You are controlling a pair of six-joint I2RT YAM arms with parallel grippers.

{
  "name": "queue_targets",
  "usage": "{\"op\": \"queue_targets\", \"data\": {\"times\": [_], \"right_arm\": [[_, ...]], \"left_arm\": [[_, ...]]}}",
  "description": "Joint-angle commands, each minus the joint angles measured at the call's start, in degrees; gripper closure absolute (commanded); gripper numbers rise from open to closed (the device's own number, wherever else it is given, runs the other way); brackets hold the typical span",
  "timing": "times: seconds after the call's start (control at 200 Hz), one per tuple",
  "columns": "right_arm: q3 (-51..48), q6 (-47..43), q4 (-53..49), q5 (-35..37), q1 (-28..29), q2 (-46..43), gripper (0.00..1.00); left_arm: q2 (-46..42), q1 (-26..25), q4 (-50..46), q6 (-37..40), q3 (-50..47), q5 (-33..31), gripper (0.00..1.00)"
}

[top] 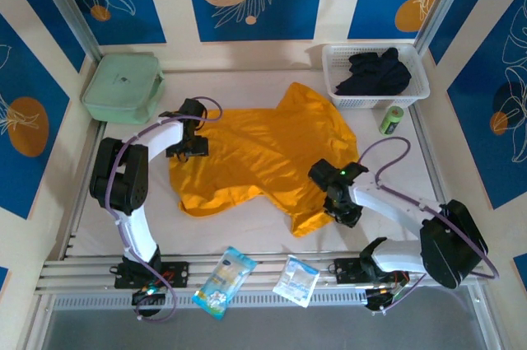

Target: Fold and stack the t-shirts

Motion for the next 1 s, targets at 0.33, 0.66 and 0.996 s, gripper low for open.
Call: {"op": "queue_targets", "data": {"times": [0.33,0.66,0.996], "right_arm": [[-2.0,-4.81,10.46,-4.94,-4.26,4.4,0.64],[-3.59,-3.56,11.55,-5.88,-2.78,6.56,0.75],[-2.67,-2.26,9.7,-5.04,-0.69,7.83,0.99]], "left_arm": [[0.82,-0.64,-0.45,0.58,-0.08,0.29,0.17],[2.29,-0.66,-0.27,0.82,0.76,-0.42,0.17],[4.16,-0.64,0.63,0.92,1.03,0.22,0.17]]}}
